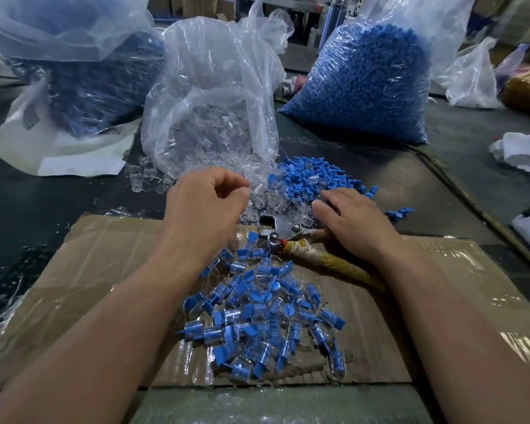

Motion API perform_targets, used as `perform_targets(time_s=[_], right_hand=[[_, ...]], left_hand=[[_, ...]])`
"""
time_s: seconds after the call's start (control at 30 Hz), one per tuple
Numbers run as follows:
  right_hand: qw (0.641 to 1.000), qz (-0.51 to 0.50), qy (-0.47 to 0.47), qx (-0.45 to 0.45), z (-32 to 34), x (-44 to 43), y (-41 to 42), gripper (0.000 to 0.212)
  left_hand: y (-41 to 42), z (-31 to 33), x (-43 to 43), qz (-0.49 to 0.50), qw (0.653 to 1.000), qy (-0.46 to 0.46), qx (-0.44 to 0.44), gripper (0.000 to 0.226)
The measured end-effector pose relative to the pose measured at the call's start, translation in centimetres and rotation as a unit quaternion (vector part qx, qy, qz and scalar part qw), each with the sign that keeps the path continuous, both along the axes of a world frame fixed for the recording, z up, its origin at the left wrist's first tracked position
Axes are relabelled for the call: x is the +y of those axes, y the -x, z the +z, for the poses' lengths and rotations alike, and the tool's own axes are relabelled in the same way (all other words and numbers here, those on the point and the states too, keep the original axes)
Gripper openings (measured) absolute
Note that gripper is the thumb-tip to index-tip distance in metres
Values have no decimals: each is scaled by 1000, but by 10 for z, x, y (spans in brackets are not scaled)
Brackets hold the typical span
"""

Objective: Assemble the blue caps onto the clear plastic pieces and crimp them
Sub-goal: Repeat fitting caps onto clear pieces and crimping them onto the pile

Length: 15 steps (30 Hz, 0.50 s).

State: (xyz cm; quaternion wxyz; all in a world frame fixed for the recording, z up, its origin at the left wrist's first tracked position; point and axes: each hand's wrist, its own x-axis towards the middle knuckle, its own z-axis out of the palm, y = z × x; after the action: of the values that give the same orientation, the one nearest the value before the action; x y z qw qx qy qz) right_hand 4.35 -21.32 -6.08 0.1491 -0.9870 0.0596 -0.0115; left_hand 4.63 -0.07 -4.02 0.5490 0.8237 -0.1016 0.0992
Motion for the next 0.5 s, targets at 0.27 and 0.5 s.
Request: perform_targets(time_s=[0.27,0.5], right_hand=[[995,-54,-12,-77,2,-4,-2,21],[996,-50,-40,-59,10,-2,1,37]], left_hand=[[1,1,-1,-19,997,48,50,21],[0,2,-1,-60,989,86,109,48]])
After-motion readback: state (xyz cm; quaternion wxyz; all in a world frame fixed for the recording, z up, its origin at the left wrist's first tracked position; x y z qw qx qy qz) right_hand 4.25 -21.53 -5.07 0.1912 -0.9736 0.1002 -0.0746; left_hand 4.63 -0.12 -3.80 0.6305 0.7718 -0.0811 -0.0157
